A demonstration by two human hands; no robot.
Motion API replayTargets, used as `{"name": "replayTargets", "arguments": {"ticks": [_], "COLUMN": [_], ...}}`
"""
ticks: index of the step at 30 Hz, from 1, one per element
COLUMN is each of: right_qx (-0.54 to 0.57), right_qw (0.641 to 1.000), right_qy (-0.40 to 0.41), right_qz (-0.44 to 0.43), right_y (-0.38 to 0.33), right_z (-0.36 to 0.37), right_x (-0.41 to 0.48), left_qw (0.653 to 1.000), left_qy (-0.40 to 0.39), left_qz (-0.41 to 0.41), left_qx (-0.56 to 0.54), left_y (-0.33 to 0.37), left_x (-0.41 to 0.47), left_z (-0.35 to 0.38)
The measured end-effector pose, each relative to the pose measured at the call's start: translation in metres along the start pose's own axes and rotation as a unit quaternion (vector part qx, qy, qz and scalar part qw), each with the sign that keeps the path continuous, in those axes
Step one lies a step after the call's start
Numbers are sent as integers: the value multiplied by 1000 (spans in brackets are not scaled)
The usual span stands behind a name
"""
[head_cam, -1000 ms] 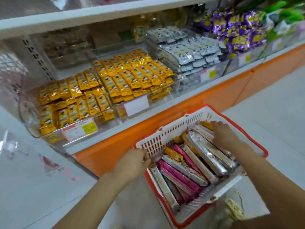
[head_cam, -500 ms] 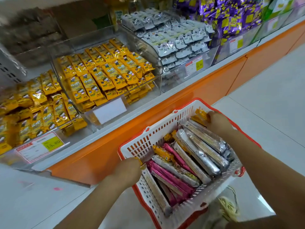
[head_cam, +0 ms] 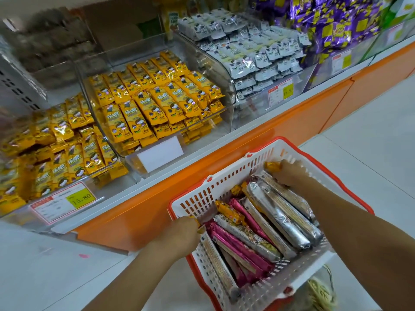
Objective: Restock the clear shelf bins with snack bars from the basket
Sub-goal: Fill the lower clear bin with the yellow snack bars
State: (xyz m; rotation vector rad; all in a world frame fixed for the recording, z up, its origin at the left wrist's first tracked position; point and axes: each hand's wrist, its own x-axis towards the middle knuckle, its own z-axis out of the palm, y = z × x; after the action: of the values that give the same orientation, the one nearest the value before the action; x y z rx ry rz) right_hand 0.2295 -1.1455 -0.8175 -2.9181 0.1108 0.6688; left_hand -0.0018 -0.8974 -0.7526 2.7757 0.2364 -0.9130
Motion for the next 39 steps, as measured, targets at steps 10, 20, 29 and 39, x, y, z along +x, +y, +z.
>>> {"name": "replayTargets", "arguments": {"ticks": [10,20,29,39], "right_qx": [274,309,393,434], "right_qw": [957,874,792,775], "right_qy": [-32,59,113,109], "right_qz": [-90,-370,-453,-447], "right_y": [-9,-80,-102,-108], "right_z": [-47,-12,-7,-7], "right_x": [-117,-287,-326,-336], "left_qw": [984,680,536,518], "left_qy": [7,88,59,42], "left_qz": [50,114,164,114], "left_qx": [-172,-719,-826,-847], "left_y": [1,12,-25,-28], "left_x": [-31,-105,-136,-140], "left_z": [-16,-43,-39,-49]}}
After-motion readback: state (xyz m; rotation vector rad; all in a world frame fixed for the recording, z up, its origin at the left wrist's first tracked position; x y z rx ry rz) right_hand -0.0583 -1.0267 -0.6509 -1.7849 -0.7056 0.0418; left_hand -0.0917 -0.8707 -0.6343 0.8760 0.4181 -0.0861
